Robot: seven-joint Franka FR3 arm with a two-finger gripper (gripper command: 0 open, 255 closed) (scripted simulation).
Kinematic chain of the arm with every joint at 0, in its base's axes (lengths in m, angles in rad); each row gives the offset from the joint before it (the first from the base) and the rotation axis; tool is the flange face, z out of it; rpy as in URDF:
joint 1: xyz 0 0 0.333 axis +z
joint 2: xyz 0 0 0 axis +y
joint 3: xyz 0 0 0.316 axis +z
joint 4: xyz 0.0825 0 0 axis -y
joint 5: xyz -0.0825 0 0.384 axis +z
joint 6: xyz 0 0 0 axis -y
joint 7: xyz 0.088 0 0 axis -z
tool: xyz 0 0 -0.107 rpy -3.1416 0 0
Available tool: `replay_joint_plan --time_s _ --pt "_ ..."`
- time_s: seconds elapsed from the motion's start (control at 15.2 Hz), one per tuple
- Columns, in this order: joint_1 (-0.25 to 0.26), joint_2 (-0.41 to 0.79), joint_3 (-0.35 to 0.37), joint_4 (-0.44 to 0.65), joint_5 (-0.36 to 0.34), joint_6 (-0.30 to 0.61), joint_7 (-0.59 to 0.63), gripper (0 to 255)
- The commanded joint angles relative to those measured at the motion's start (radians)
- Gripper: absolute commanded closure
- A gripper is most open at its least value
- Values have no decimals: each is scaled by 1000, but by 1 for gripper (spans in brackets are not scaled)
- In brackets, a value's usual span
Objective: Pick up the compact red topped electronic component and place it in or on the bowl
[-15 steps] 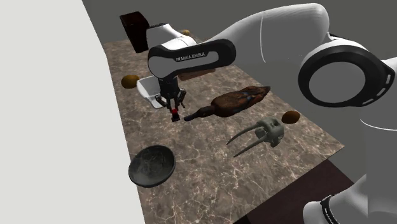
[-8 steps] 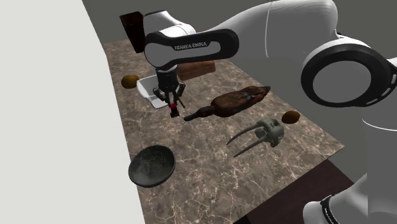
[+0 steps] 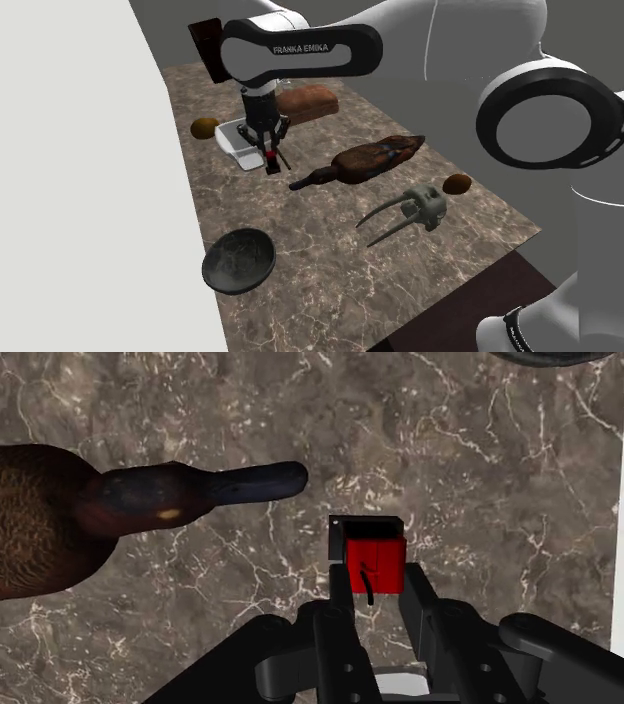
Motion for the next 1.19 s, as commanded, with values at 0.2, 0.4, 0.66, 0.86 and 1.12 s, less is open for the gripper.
replay_joint_plan --time_s 0.2,0.4,0.66,0.86,1.12 --pt "27 -55 18 -64 11 10 53 255" --pt "57 -99 36 -128 19 32 107 255" --pt "103 -140 60 -185 28 51 182 255" --pt "141 -159 77 -210 32 58 239 255" --pt "198 -171 99 -222 33 60 318 255"
